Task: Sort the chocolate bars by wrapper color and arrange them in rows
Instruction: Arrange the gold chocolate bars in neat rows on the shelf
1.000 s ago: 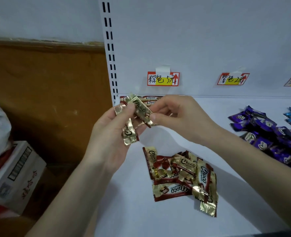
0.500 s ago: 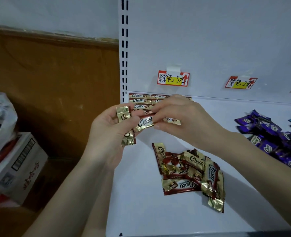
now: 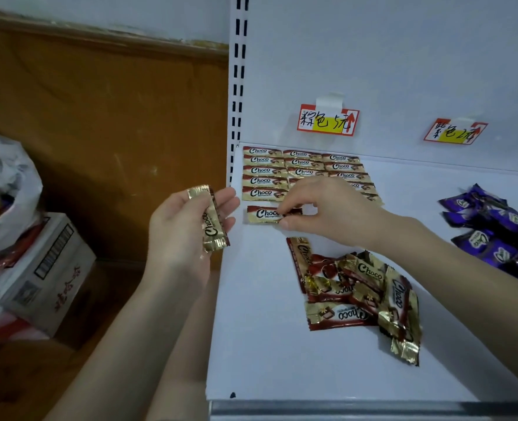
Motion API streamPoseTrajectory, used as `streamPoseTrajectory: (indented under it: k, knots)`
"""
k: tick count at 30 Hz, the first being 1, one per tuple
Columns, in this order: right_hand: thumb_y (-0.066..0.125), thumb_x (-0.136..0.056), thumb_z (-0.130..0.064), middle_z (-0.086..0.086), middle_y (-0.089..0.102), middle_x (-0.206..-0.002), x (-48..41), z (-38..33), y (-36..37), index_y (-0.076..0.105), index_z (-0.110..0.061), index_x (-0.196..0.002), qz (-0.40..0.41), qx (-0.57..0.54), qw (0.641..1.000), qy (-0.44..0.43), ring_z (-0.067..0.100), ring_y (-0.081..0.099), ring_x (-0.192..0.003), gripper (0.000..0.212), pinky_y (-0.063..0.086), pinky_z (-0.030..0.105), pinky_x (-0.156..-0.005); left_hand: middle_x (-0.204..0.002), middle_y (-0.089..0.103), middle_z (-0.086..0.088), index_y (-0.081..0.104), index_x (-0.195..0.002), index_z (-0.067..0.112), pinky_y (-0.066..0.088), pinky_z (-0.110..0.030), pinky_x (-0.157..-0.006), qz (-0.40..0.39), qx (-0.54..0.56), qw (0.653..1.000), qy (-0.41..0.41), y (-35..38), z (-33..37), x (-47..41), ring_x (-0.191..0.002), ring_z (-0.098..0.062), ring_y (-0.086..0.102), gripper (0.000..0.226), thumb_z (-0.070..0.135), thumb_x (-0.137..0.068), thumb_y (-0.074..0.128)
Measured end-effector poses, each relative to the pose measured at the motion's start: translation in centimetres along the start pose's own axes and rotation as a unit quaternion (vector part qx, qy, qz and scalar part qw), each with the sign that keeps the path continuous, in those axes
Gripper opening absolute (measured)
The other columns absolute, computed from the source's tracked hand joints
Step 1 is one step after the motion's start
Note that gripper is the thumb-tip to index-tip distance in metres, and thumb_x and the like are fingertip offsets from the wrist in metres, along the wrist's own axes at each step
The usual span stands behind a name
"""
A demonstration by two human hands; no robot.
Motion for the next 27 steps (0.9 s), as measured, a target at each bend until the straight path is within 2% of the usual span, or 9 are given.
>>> streamPoseTrajectory:
  k: [5, 8, 12, 27]
  knots:
    - [0.067, -0.082, -0.020, 0.002, 0.067, -0.095, -0.4, 0.0, 0.5, 0.072, -0.011, -0.097, -0.012, 0.010, 1.000, -0.001, 0.013, 0.055, -0.089, 0.018, 0.040, 0.027, -0.081, -0.061, 0.069, 0.007, 0.059, -0.086, 0.019, 0.056, -0.020, -0.059, 0.021, -0.017, 0.999, 0.022, -0.3, 0.7, -0.1, -0.064, -0.007, 0.068, 0.012, 0.013, -0.095, 0.053]
    - [0.067, -0.083, -0.022, 0.004, 0.066, -0.096, -0.6, 0.1, 0.5, 0.072, -0.010, -0.097, -0.010, 0.008, 1.000, -0.003, 0.015, 0.056, -0.090, 0.019, 0.043, 0.034, -0.083, -0.059, 0.064, 0.008, 0.059, -0.080, 0.020, 0.054, -0.020, -0.054, 0.034, -0.025, 0.999, 0.020, -0.4, 0.6, -0.2, -0.059, -0.005, 0.064, 0.015, 0.015, -0.093, 0.056]
    - [0.065, -0.085, -0.017, 0.008, 0.066, -0.095, -0.8, 0.0, 0.7, 0.072, -0.008, -0.097, -0.006, 0.004, 1.000, -0.010, 0.018, 0.056, -0.091, 0.017, 0.044, 0.037, -0.083, -0.048, 0.061, 0.012, 0.058, -0.079, 0.020, 0.050, -0.017, -0.048, 0.029, -0.028, 0.999, 0.022, -0.1, 0.4, -0.4, -0.049, -0.002, 0.062, 0.016, 0.015, -0.094, 0.055]
    - [0.062, -0.087, -0.018, 0.004, 0.067, -0.091, -1.1, 0.0, 0.9, 0.073, -0.009, -0.094, 0.007, 0.005, 1.000, -0.010, 0.016, 0.055, -0.088, 0.016, 0.047, 0.044, -0.080, -0.048, 0.062, 0.012, 0.058, -0.079, 0.020, 0.050, -0.017, -0.048, 0.023, -0.022, 0.999, 0.020, 0.2, 0.3, -0.5, -0.050, -0.003, 0.063, 0.016, 0.016, -0.094, 0.054]
Point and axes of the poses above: each hand's wrist, its own x-axis away from the middle knuckle, its own y-axis out of the palm, z = x × y, the point moved 7 cm from there along -x, towards the middle knuckle
